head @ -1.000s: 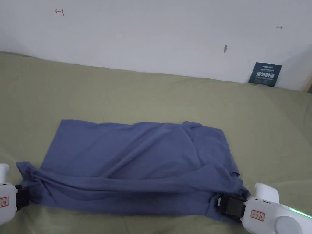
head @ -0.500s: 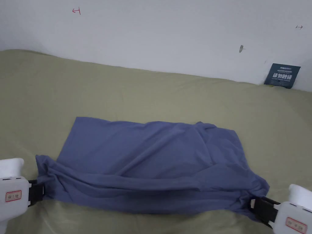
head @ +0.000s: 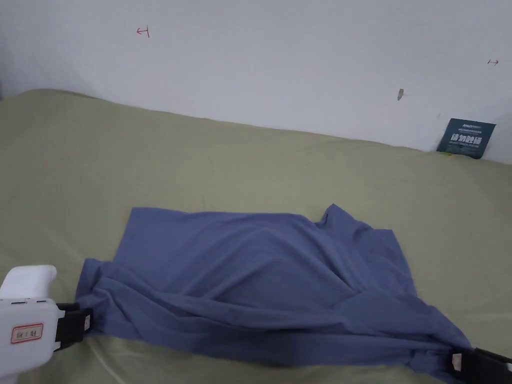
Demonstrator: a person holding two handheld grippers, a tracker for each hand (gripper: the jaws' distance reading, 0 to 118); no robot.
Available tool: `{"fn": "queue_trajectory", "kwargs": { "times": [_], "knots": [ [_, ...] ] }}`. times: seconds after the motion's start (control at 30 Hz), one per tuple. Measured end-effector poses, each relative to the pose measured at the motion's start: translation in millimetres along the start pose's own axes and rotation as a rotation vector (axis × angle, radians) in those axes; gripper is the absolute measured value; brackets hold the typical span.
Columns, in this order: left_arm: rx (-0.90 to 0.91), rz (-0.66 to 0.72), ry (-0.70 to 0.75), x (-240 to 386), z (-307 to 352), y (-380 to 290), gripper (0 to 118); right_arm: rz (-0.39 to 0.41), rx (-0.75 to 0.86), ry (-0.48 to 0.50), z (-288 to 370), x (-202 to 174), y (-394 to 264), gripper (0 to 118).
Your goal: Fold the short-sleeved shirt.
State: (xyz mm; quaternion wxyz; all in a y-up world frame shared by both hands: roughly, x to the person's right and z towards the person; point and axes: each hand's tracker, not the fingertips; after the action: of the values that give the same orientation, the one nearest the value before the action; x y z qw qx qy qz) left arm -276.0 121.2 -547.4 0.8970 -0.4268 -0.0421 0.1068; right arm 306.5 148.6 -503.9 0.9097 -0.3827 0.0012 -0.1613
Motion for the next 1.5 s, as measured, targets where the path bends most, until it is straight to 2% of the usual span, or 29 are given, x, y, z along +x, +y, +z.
{"fn": "queue_trajectory", "kwargs": {
  "times": [0.13,0.3,0.37,0.47,0.57,0.63,0.7,0.87,0.93,0.97,1.07,1.1,1.13,1.2,1.37,1.5],
  "knots": [
    [-0.004,-0.021,0.004,-4.6,22.2,-13.0,2,0.019,-0.018,0.001,20.3,-2.3,-13.5,12],
    [-0.013,-0.003,0.013,-24.5,53.1,-34.4,2,0.023,-0.023,-0.029,43.0,18.7,-28.4,12],
    [-0.038,-0.002,0.012,-31.4,64.4,-47.9,2,-0.007,-0.049,-0.029,52.0,28.3,-35.6,12],
    [-0.075,-0.010,0.014,-38.8,75.4,-70.0,2,0.033,-0.086,-0.048,60.9,35.8,-52.5,12],
    [-0.114,-0.001,0.016,-41.6,79.3,-90.5,2,0.028,-0.153,-0.075,62.5,43.0,-68.4,12],
    [-0.150,-0.009,0.025,-41.4,81.3,-104.7,2,0.047,-0.206,-0.087,65.7,44.2,-80.4,12],
    [-0.176,-0.026,0.019,-43.5,82.0,-119.7,2,0.132,-0.257,-0.108,64.5,44.9,-90.8,12],
    [-0.233,0.011,-0.001,-49.4,80.1,-141.2,3,0.202,-0.303,-0.148,57.1,50.0,-104.4,12],
    [-0.216,0.018,-0.010,-49.7,84.1,-144.9,5,0.162,-0.343,-0.118,55.3,55.4,-104.8,12],
    [-0.195,0.037,-0.019,-50.8,91.7,-142.6,8,0.096,-0.339,-0.076,61.8,58.6,-102.7,13],
    [-0.135,0.116,0.009,-54.3,123.1,-128.4,33,-0.035,-0.218,-0.026,96.0,58.1,-91.0,23],
    [-0.093,0.123,0.021,-55.4,134.4,-122.8,56,-0.019,-0.141,-0.022,111.7,51.6,-85.4,33],
    [-0.055,0.125,0.060,-50.5,149.9,-115.3,70,-0.020,-0.087,-0.033,124.0,45.6,-80.9,42],
    [0.064,0.095,0.066,-33.0,175.6,-99.4,71,0.044,0.020,-0.079,148.9,20.9,-73.1,58],
    [0.268,-0.032,0.018,45.4,196.5,-77.0,71,0.268,0.191,-0.096,165.5,-55.5,-75.7,58],
    [0.389,-0.129,-0.013,114.4,182.9,-89.7,59,0.312,0.317,-0.112,160.5,-113.7,-102.4,56]
  ]
}}
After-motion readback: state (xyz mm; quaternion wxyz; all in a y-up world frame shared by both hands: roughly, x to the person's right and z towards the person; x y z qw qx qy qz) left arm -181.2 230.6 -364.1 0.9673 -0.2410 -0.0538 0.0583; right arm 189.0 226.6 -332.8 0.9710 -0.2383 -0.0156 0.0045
